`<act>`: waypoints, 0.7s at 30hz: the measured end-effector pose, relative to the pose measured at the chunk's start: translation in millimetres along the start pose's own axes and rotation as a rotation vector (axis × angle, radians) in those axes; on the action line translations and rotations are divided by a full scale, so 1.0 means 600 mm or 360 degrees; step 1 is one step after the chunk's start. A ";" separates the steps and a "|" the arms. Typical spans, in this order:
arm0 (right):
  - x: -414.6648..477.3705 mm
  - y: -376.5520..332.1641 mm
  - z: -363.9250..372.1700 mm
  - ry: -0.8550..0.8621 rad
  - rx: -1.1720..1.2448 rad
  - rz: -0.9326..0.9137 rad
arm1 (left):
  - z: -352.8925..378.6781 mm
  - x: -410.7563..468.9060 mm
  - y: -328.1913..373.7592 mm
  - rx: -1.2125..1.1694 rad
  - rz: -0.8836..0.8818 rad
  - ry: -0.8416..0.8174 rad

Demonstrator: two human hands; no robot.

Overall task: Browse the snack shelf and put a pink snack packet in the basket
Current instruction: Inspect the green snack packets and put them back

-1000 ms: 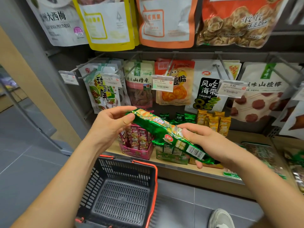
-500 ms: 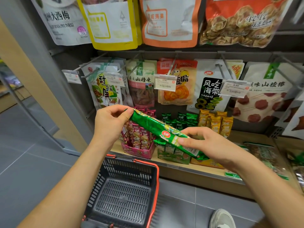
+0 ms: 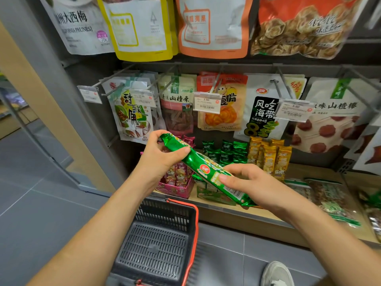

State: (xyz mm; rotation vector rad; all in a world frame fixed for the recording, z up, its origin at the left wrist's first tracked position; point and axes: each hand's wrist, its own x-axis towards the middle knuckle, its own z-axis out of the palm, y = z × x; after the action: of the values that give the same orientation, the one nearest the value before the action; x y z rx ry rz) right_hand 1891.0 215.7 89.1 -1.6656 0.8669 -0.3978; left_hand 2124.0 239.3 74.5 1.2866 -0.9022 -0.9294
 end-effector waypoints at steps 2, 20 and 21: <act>0.001 0.000 0.004 0.0020 -0.0010 0.0004 | 0.010 -0.002 -0.003 -0.0161 -0.0067 0.0007; -0.002 -0.009 -0.024 -0.0084 -0.0298 -0.0009 | 0.004 -0.003 0.010 -0.0678 -0.0015 -0.0259; -0.002 -0.009 -0.030 -0.0050 -0.0362 -0.0051 | -0.001 0.000 0.012 -0.0682 -0.0023 -0.0279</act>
State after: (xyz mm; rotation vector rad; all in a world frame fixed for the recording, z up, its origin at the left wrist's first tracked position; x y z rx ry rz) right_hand 1880.1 204.8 99.7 -1.8915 0.8886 -0.3024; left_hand 2124.8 240.1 81.8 0.8557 -0.7736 -1.1867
